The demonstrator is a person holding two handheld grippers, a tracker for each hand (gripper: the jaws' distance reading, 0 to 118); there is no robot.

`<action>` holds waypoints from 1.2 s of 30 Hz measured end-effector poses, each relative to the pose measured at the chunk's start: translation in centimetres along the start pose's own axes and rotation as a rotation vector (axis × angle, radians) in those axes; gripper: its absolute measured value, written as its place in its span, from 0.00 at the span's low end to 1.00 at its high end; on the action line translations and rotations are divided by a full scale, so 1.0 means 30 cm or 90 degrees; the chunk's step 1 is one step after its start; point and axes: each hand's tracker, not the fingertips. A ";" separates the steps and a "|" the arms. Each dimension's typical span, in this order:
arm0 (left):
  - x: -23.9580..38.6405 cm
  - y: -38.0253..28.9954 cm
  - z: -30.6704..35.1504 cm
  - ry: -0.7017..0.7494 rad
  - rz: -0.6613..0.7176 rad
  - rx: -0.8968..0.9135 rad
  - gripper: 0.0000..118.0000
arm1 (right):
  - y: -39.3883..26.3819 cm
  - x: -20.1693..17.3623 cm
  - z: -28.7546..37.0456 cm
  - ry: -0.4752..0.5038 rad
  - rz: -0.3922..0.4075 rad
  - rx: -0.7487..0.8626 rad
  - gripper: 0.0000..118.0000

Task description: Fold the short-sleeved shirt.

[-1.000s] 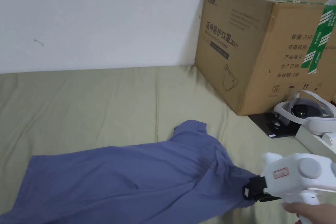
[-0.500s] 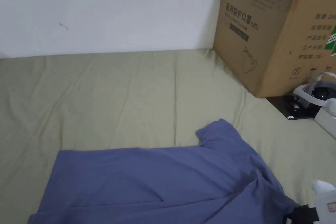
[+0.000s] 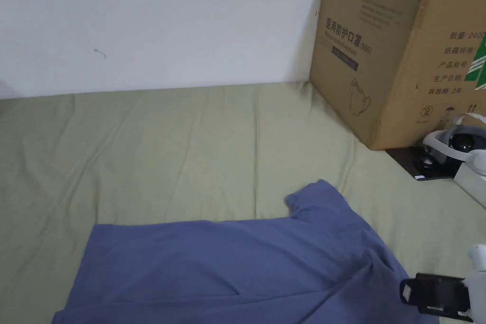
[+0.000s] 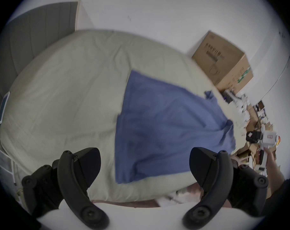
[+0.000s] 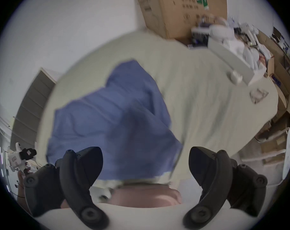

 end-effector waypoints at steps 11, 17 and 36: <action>0.333 0.101 0.187 -0.016 -0.131 0.353 0.00 | -0.036 -0.381 0.209 0.097 0.050 0.385 0.03; 0.212 0.403 -0.025 0.038 -0.136 0.127 0.00 | 0.051 -0.404 0.121 0.129 0.081 0.328 0.04; -0.082 0.518 -1.014 0.135 -0.235 -0.148 0.98 | 0.147 -0.356 -0.152 0.070 0.000 0.171 0.03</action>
